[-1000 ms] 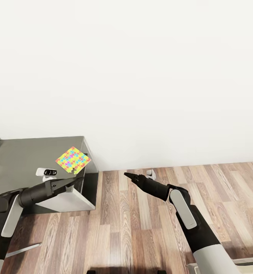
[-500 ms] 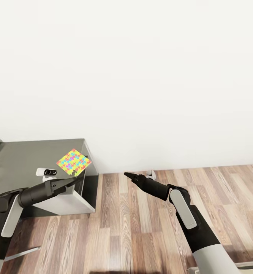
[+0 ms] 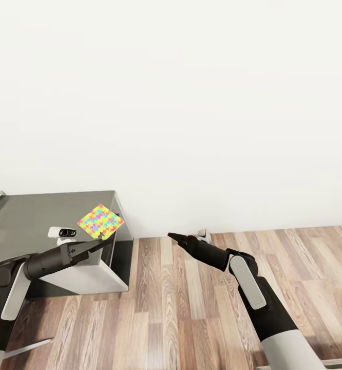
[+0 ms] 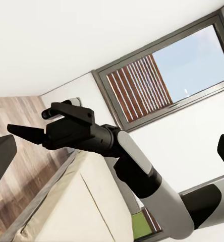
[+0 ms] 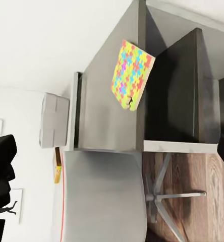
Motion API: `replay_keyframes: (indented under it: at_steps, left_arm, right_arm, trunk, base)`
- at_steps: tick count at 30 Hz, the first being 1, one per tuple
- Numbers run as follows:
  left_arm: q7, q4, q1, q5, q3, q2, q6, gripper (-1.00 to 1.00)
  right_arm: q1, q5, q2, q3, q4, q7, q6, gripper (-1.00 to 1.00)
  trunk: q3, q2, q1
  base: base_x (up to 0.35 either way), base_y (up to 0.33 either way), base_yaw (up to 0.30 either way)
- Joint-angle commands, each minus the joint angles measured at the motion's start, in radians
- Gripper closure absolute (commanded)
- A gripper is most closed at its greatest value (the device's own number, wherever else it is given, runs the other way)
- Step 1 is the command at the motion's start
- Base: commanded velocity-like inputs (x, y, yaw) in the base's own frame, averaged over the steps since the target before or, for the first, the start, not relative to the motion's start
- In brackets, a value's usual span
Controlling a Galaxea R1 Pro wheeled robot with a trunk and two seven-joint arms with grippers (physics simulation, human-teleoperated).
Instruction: Put all the toys in the child's room - the three board games (two on the bed and one on the table), the two jigsaw puzzles on the table, and the tennis ball on the table - inside the toy box on the table in the child's room.
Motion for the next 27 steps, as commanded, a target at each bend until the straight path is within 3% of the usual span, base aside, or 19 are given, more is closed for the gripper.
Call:
replay_keyframes:
  at_steps: [1,27]
  left_arm:
    - [-0.002,0.000,-0.001,0.002,0.000,0.000,0.010,-1.00]
    - [0.000,0.000,-0.001,0.002,-0.004,-0.002,0.007,-1.00]
  right_arm:
    - [-0.001,0.002,0.000,-0.001,-0.001,0.003,0.004,-1.00]
    - [0.020,0.002,0.000,-0.004,-0.045,0.002,0.003,-1.00]
  trunk:
    - [0.000,-0.002,0.001]
    - [0.044,-0.002,0.001]
  base:
    - [0.000,0.000,0.000]
    - [0.000,0.000,0.000]
